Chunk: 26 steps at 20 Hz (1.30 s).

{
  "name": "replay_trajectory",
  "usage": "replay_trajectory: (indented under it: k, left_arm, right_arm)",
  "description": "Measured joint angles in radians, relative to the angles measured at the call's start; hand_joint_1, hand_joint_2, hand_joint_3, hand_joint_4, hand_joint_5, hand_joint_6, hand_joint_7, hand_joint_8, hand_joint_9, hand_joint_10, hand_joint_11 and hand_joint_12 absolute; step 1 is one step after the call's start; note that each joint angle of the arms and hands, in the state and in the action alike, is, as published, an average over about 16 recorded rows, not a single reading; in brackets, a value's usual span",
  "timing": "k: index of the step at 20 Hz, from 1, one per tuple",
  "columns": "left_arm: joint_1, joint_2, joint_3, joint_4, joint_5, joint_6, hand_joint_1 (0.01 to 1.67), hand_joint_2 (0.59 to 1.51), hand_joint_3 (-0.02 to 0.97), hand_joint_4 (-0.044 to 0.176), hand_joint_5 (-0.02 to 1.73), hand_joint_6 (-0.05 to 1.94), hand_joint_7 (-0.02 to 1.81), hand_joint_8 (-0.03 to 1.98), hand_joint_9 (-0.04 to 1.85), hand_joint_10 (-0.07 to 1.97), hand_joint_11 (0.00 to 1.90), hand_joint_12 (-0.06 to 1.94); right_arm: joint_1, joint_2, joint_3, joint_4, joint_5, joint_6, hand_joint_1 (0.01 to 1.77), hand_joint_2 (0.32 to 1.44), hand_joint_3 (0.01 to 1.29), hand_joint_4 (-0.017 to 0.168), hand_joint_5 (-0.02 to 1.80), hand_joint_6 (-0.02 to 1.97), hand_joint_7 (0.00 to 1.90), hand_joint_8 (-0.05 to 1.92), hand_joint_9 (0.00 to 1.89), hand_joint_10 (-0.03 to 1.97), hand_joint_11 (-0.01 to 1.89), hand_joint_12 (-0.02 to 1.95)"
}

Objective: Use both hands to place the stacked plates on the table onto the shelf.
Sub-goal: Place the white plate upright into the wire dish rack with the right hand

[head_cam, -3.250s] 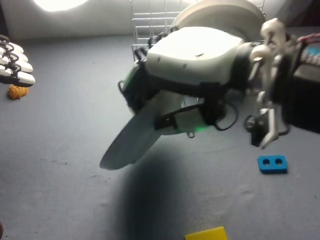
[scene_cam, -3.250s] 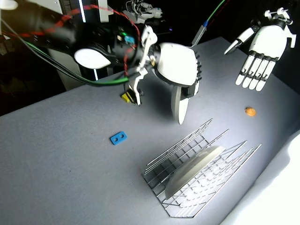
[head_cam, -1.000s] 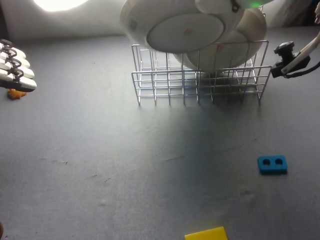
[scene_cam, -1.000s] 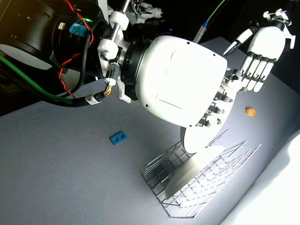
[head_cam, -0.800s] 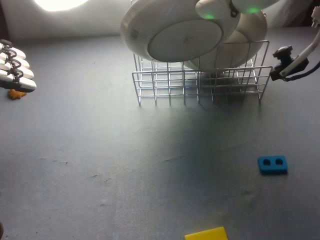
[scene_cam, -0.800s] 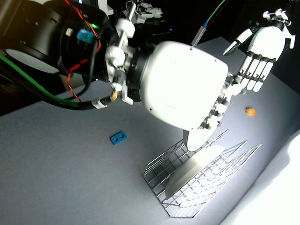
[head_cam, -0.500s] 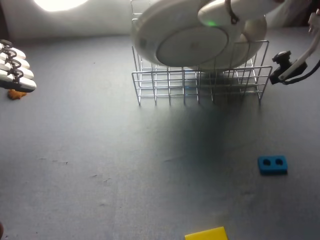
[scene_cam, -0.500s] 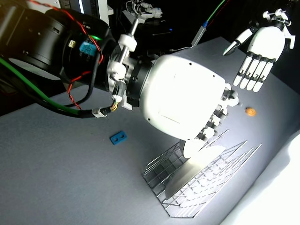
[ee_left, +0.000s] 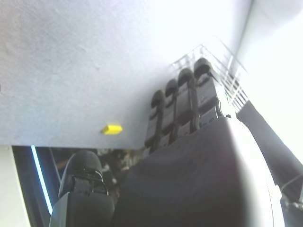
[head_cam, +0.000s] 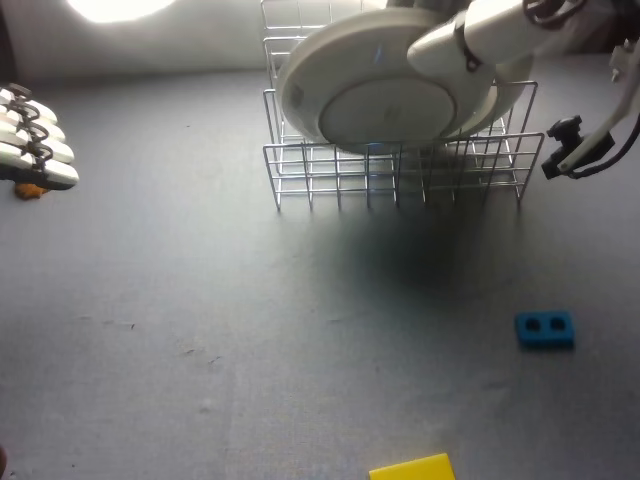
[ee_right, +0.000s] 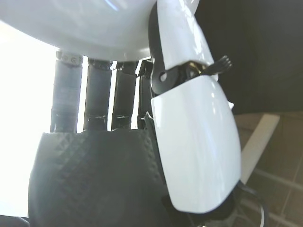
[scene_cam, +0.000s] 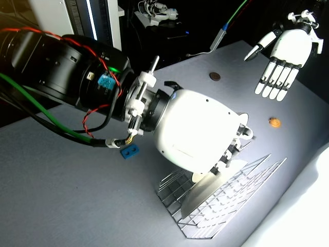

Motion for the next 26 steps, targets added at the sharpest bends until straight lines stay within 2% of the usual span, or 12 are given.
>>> replay_trajectory:
  k: [8,10,13,23,26]
  left_arm:
    - [-0.002,0.000,-0.011,0.006,-0.003,0.000,0.02,1.176,0.018,0.001,0.09,0.02,0.08,0.01,0.07,0.01,0.02,0.13]
    - [-0.003,0.000,-0.013,0.006,-0.004,0.000,0.02,1.177,0.018,0.001,0.09,0.02,0.08,0.01,0.07,0.01,0.02,0.13]
    - [-0.006,0.000,-0.015,0.007,-0.004,0.000,0.02,1.178,0.018,0.001,0.10,0.02,0.08,0.01,0.07,0.01,0.02,0.13]
    - [-0.012,0.000,-0.021,0.008,-0.004,0.000,0.02,1.180,0.018,0.001,0.10,0.02,0.08,0.01,0.06,0.01,0.02,0.15]
    - [-0.012,0.000,-0.022,0.009,-0.004,0.000,0.02,1.180,0.018,0.001,0.10,0.02,0.08,0.01,0.07,0.01,0.02,0.16]
  right_arm:
    - [-0.037,-0.034,0.044,-0.040,0.002,-0.006,1.36,1.04,0.01,-0.009,0.80,0.95,0.99,0.94,1.01,1.03,0.91,0.94]
    - [-0.045,-0.041,0.051,-0.047,0.004,-0.007,1.35,1.04,0.01,-0.009,0.79,0.96,0.98,0.93,1.00,0.94,0.89,0.95]
    - [-0.054,-0.048,0.059,-0.054,0.010,-0.007,1.32,1.06,0.01,-0.009,0.79,0.95,0.97,0.77,1.00,0.76,0.85,0.96]
    - [-0.064,-0.054,0.066,-0.071,0.024,-0.008,1.16,1.08,0.01,-0.005,0.81,0.39,0.95,0.20,0.99,0.12,0.66,1.00]
    - [-0.058,-0.052,0.066,-0.076,0.025,-0.008,1.13,1.08,0.01,-0.004,0.81,0.21,0.95,0.03,0.98,0.03,0.62,1.01]
